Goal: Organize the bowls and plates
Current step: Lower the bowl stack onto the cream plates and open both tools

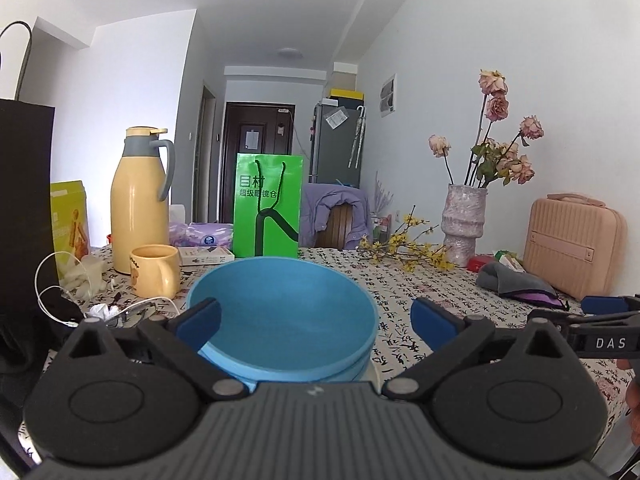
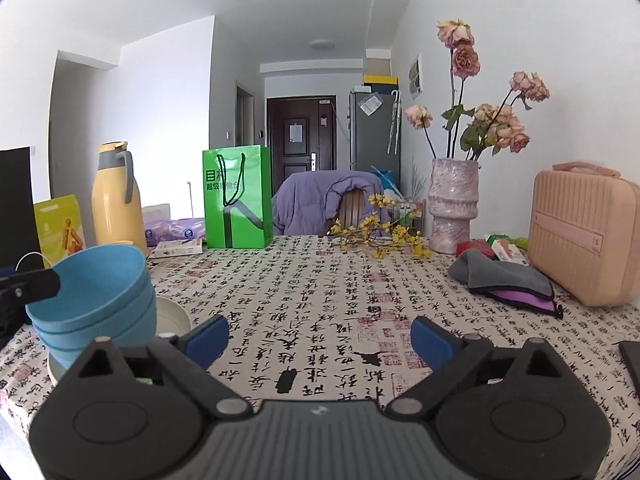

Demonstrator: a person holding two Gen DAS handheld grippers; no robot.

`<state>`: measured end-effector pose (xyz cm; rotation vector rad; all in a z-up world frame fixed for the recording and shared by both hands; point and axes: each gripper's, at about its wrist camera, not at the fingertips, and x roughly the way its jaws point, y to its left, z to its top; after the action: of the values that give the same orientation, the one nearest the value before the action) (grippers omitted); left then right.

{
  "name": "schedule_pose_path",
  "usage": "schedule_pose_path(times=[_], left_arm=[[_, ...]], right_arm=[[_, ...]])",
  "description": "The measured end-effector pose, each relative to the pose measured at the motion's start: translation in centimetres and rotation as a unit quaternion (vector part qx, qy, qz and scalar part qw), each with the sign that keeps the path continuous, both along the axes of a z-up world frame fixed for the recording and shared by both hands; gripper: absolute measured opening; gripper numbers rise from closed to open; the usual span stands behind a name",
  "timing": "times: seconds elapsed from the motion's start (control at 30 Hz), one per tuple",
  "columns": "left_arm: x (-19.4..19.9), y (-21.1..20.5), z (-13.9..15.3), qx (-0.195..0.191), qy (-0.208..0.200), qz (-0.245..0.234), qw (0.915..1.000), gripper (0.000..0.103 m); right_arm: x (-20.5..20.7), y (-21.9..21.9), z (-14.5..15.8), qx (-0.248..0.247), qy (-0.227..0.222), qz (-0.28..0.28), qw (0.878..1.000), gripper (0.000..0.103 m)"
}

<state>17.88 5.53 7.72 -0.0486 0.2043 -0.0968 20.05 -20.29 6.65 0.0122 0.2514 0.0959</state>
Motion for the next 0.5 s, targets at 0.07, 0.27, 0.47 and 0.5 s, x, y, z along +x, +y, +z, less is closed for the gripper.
schedule_pose_path(times=[0.07, 0.27, 0.47, 0.5], left_arm=[[-0.5, -0.1, -0.1, 0.006, -0.003, 0.005, 1.0000, 0.103], [-2.4, -0.1, -0.8, 0.007, -0.006, 0.014, 0.9999, 0.103], [-5.2, -0.3, -1.6, 0.011, -0.009, 0.017, 0.9998, 0.103], [-5.7, -0.4, -1.7, 0.012, -0.010, 0.017, 0.9997, 0.103]], right_arm=[[-0.6, 0.0, -0.1, -0.005, -0.006, 0.003, 1.000, 0.098], [-2.5, 0.2, -0.8, -0.008, -0.012, 0.007, 1.000, 0.098], [-5.5, 0.6, -1.8, -0.004, -0.015, 0.014, 1.000, 0.098], [-6.1, 0.7, -1.9, -0.003, -0.017, 0.016, 1.000, 0.098]])
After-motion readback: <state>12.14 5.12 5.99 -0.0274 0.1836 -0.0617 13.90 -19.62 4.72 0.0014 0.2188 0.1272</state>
